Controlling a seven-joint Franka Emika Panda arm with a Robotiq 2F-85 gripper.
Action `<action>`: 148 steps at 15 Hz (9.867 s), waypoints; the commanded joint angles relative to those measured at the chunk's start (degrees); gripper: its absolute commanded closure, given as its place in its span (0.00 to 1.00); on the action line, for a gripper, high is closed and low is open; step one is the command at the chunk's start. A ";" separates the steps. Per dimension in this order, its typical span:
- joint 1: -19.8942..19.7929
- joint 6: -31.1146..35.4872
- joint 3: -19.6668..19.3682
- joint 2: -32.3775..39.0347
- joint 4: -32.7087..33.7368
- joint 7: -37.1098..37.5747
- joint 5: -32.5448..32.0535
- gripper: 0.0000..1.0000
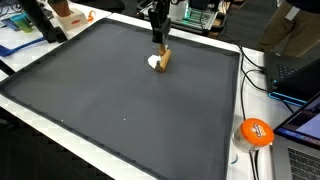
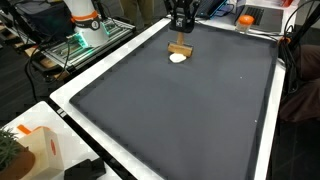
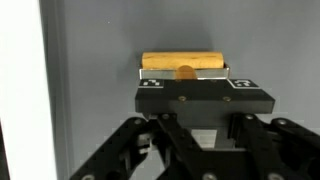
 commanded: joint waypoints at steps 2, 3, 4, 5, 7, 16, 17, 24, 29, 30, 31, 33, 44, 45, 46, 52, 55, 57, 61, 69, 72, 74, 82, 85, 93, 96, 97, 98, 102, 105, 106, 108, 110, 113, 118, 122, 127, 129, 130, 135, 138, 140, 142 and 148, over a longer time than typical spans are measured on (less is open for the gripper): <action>-1.55 -2.12 -2.36 0.59 -0.10 6.04 -9.89 0.78; -1.70 -3.08 -2.48 0.54 0.20 6.69 -10.86 0.78; -1.78 -3.80 -2.57 0.63 0.57 7.57 -12.19 0.78; -1.95 -4.55 -2.81 1.07 0.89 8.31 -13.98 0.78; -2.41 -5.61 -3.88 3.20 0.96 8.10 -16.33 0.78; -2.68 -7.77 -4.12 -1.85 1.46 -9.26 1.25 0.78; -2.52 -6.90 -4.07 -2.31 1.22 -9.92 2.65 0.78; -1.58 -4.82 -2.83 -3.17 1.08 -9.85 4.10 0.78; -1.48 -3.68 -2.35 -0.28 1.59 -9.23 3.68 0.78; -1.49 -3.15 -2.44 0.39 1.65 -9.35 3.87 0.78; -1.53 -2.84 -2.57 1.32 1.93 -9.23 3.79 0.78; -1.47 -3.13 -2.59 2.41 2.20 -9.00 3.24 0.78; -1.83 -5.31 -3.91 4.36 2.32 -2.41 -8.93 0.78; -1.95 -5.59 -3.99 3.96 2.44 -2.83 -7.88 0.78; -2.02 -6.10 -4.04 3.18 2.44 -3.16 -7.28 0.78; -2.25 -9.76 -3.44 1.59 3.51 -17.77 7.00 0.78; -1.81 -11.25 -3.15 2.41 3.99 -19.94 9.88 0.78; -1.09 -9.99 -2.63 3.69 3.78 -19.15 10.91 0.78; -0.81 -7.87 -3.18 4.62 3.57 -15.40 8.01 0.78; -2.07 -6.11 -5.72 3.08 2.80 -2.46 -3.48 0.78; -2.56 -8.13 -5.96 2.75 3.09 0.88 -9.09 0.78; -3.18 -8.77 -6.14 0.89 3.00 -3.77 -6.05 0.78; -1.84 -19.09 -2.94 -15.53 4.19 -28.24 -1.12 0.78; -0.22 -21.65 -0.18 -19.89 4.31 -34.50 -0.63 0.78; 2.69 -18.41 2.74 -24.17 -1.75 -56.19 -0.28 0.78; 1.15 -19.39 4.19 -22.18 -0.24 -56.60 -0.59 0.53; 1.13 -18.97 4.07 -22.07 -0.78 -57.89 -0.51 0.53; 1.11 -18.80 4.02 -22.06 -1.01 -58.55 -0.50 0.53; 0.17 -14.51 5.48 -23.19 -3.79 -57.96 -4.34 0.78; -0.66 -7.92 6.41 -24.65 -6.97 -57.49 -7.69 0.78; -0.86 -5.36 6.49 -24.96 -7.98 -57.36 -8.18 0.78; -1.17 -0.85 6.53 -25.27 -9.75 -57.30 -8.46 0.78; -1.38 2.74 6.40 -25.42 -11.22 -57.67 -7.65 0.78; -2.28 7.06 6.61 -25.74 -13.21 -56.80 -7.52 0.78; -2.40 6.46 6.60 -23.67 -12.22 -58.39 -6.56 0.53; -3.66 8.51 7.98 -22.13 -13.16 -56.58 -9.12 0.78; -5.66 14.81 10.45 -22.62 -17.08 -52.71 -13.61 0.78; -7.20 17.15 11.83 -22.72 -18.85 -49.57 -16.38 0.78; -8.11 17.59 12.64 -22.67 -19.40 -47.78 -17.92 0.78; -7.09 16.25 11.69 -21.22 -18.37 -49.49 -16.34 0.78; -8.06 18.18 12.34 -20.55 -19.09 -47.58 -17.61 0.78; -8.25 18.60 12.59 -20.00 -19.62 -46.74 -18.15 0.78; -8.47 19.18 12.76 -19.43 -20.02 -45.84 -18.75 0.78; -9.01 20.23 13.09 -18.28 -20.03 -43.16 -21.63 0.78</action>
